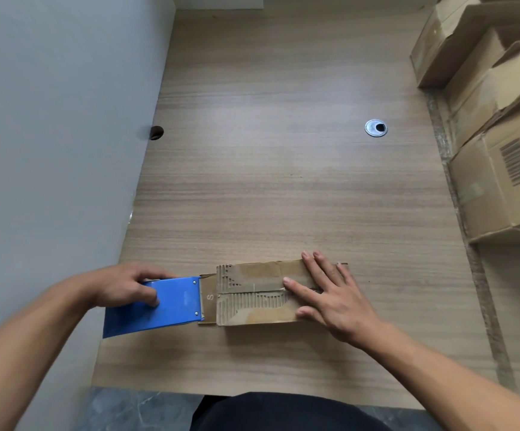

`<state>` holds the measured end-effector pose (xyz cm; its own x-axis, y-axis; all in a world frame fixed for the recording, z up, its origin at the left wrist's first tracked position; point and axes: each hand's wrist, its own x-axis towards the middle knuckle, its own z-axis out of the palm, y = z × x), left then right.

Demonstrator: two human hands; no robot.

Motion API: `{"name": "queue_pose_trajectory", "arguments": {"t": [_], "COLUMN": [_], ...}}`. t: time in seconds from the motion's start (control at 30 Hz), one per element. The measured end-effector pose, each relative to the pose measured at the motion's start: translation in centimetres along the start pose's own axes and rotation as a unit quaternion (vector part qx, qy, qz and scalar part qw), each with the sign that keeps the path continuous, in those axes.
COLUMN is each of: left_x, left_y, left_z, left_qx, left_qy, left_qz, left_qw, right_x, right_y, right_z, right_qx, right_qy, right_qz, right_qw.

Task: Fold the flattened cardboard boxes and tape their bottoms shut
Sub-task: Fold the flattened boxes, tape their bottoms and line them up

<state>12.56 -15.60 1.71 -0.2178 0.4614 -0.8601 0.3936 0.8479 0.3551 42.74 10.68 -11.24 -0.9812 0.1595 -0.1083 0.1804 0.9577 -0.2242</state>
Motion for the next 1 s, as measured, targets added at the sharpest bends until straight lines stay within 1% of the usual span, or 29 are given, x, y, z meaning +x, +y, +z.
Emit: {"name": "queue_pose_trajectory", "arguments": {"t": [0.17, 0.33, 0.43, 0.53, 0.83, 0.93, 1.0], "left_x": [-0.5, -3.6, -4.4, -3.3, 0.0, 1.1, 1.8], "left_y": [0.1, 0.8, 1.3, 1.6, 1.0, 1.6, 2.3], "left_z": [0.1, -2.2, -3.0, -2.6, -0.4, 0.2, 0.9], "left_qx": [0.001, 0.019, 0.020, 0.041, 0.056, 0.080, 0.092], "left_qy": [0.004, 0.003, -0.005, -0.010, 0.001, 0.013, 0.021], "left_qz": [0.004, 0.007, 0.005, -0.003, -0.034, -0.053, -0.051], "left_qw": [1.000, 1.000, 1.000, 0.999, 0.998, 0.995, 0.994], "right_x": [-0.2, -0.1, 0.0, -0.1, -0.3, -0.3, -0.7], "right_y": [-0.1, -0.2, -0.2, -0.2, 0.0, -0.1, -1.1], "right_z": [0.3, -0.1, 0.0, 0.0, 0.4, 0.1, -0.6], "right_qx": [0.028, 0.024, 0.025, 0.020, 0.030, 0.025, -0.007], "right_qy": [0.008, -0.005, -0.004, 0.004, 0.021, 0.029, 0.043], "right_qz": [0.018, 0.041, 0.040, 0.034, 0.014, 0.032, 0.041], "right_qw": [0.999, 0.999, 0.999, 0.999, 0.999, 0.999, 0.998]}}
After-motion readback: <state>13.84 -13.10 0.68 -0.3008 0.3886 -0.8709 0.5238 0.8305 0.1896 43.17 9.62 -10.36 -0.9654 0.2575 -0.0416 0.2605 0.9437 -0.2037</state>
